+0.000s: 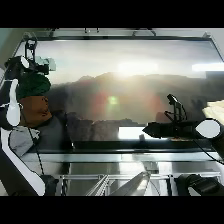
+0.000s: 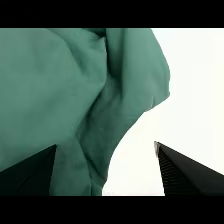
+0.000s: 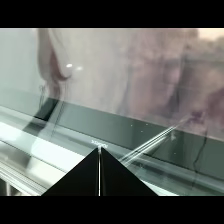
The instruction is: Fold the shirts.
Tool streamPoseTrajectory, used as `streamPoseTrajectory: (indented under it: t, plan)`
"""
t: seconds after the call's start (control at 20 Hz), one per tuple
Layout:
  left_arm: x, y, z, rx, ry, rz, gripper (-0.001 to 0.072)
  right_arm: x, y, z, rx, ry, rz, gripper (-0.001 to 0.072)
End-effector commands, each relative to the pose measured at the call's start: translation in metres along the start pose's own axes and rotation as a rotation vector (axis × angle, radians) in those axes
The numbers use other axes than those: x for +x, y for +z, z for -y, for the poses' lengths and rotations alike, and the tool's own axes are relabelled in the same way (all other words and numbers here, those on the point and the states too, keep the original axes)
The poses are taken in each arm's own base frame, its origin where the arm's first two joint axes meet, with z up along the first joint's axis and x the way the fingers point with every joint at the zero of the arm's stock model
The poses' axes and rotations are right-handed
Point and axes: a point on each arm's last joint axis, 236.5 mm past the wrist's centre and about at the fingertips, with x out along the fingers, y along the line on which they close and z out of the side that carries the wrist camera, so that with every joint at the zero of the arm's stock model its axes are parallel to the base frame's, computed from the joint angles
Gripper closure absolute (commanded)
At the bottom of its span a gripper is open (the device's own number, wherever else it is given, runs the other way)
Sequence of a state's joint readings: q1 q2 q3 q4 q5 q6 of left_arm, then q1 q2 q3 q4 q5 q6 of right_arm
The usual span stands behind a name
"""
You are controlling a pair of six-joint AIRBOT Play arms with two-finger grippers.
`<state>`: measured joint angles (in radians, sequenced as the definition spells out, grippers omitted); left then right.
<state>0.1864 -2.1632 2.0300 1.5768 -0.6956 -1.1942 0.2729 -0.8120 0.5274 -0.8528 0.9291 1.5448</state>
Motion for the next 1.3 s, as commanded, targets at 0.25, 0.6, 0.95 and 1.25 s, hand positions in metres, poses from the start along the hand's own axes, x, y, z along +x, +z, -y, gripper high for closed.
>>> streamPoseTrajectory:
  t: [0.25,0.6,0.95,1.25]
  plan:
    - [0.045,-0.006,0.001,0.045,0.049,0.059,0.0331,0.000,0.001,-0.002,0.005,0.008,0.006,0.0696]
    - [-0.004,0.044,0.021,0.077,0.030,0.113,0.0676,0.000,0.001,-0.002,0.005,0.008,0.005,0.0695]
    - [-0.150,0.118,0.087,-0.014,-0.241,0.185,0.0678,0.000,0.001,-0.002,0.002,0.008,0.005,0.0695]
    - [-0.378,0.204,0.181,-0.002,-0.625,0.528,0.0678,-0.001,-0.023,-0.006,0.011,0.026,-0.095,0.0696]
